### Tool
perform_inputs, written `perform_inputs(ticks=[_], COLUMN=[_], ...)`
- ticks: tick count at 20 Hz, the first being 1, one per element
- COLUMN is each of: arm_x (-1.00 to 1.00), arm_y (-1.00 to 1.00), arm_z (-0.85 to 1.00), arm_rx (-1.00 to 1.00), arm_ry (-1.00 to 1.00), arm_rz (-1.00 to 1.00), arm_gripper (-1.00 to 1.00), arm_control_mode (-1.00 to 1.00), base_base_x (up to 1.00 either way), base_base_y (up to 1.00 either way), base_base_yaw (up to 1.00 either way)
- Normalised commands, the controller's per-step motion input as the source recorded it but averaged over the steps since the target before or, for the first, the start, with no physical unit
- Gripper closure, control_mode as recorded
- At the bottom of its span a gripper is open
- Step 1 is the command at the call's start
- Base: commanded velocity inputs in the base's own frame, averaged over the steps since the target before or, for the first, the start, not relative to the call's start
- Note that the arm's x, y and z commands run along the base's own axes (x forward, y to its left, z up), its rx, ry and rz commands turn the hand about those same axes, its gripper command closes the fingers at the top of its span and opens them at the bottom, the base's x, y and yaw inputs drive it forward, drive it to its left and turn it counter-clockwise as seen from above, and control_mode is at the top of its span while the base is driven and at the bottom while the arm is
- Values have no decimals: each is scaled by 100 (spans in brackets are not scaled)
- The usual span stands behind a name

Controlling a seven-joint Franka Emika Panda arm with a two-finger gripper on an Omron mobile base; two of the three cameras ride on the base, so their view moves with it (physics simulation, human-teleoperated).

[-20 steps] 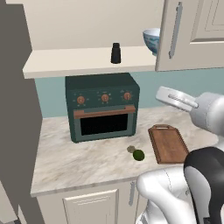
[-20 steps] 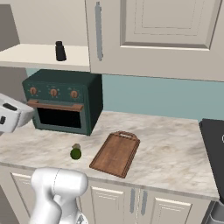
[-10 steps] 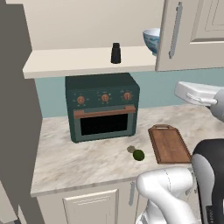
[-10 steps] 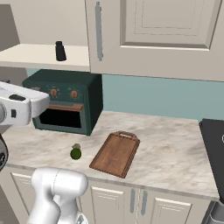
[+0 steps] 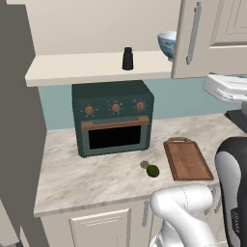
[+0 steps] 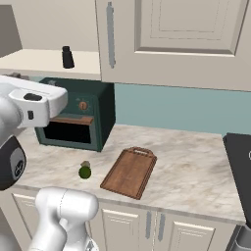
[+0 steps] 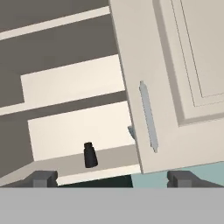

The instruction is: Open the cabinet. Place the bowl and condiment on the counter. Then place the lime and garlic on the cutting board.

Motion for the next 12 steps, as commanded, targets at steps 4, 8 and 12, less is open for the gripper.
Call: perform_inputs(ticks=[4,8,12], arm_x=[16,5,16], arm_y=[-46,-47,-32], arm_z=[12,13,2], arm_rx=[-12,-5,-4], arm_ry=[-1,-10,-14], arm_rz=[0,0,0], arm_gripper=[-100,-100,-100], arm_control_mode=[-100,-100,-100], base_base_x=[0,0,0], base_base_y=[0,0,0], base_base_yaw=[0,0,0])
